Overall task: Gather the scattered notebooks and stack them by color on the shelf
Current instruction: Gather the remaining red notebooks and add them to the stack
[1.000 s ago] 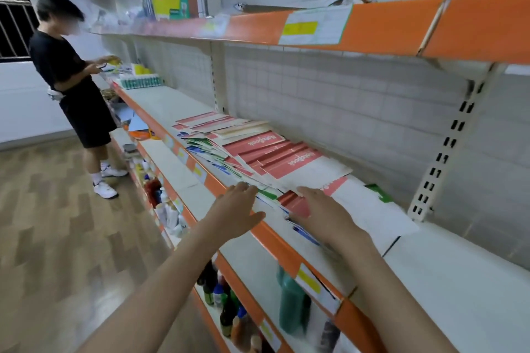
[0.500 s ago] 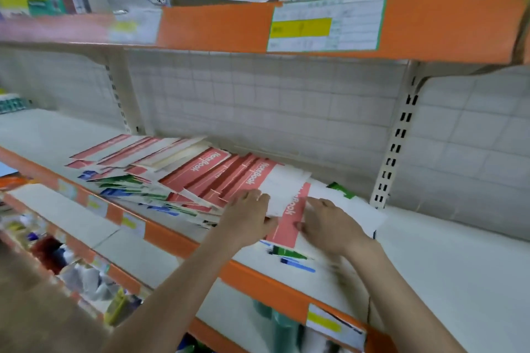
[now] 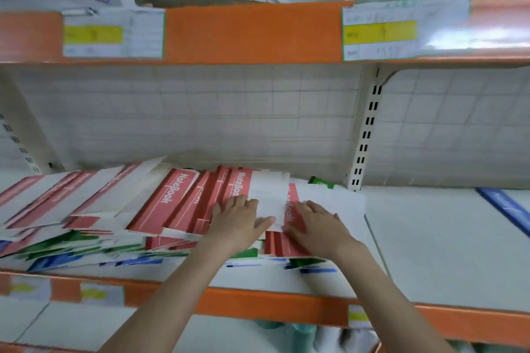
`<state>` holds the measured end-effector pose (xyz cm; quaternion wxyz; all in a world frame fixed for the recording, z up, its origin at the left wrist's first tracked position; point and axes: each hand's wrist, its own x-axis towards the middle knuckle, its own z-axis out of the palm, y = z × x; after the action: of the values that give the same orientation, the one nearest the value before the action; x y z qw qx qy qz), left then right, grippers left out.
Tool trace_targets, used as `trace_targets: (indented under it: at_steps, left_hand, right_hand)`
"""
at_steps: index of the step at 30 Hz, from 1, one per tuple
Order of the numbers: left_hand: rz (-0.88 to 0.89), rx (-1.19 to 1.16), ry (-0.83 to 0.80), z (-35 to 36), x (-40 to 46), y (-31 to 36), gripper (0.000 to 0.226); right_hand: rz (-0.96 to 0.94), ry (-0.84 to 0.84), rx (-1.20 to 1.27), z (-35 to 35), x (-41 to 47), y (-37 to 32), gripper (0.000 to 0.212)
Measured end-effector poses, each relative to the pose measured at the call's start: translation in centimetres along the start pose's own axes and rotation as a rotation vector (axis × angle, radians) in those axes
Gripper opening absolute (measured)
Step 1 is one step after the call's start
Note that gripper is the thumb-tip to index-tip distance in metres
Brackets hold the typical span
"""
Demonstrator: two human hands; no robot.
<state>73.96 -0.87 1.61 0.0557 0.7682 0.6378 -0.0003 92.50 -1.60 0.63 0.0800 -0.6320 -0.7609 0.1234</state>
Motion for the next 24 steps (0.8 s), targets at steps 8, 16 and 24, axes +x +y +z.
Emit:
trace_targets:
  at_steps: [8,16,24]
  left_hand:
    - [-0.177,0.015,0.05,-0.4,0.0,-1.0,0.082]
    - [-0.308,-0.091,0.128,-0.8,0.6,0.3,0.1]
    - [-0.274,-0.331,0.291,-1.4,0.6,1.7,0.085]
  right_hand:
    - [0.01,-0.031,0.032,-0.2,0.2,-0.5,0.06]
    - [-0.007,-0.05,0.046,-0.3,0.3,0.2,0.05]
    - [-0.06,0.002,0.079,0.0,0.0,-0.3,0.052]
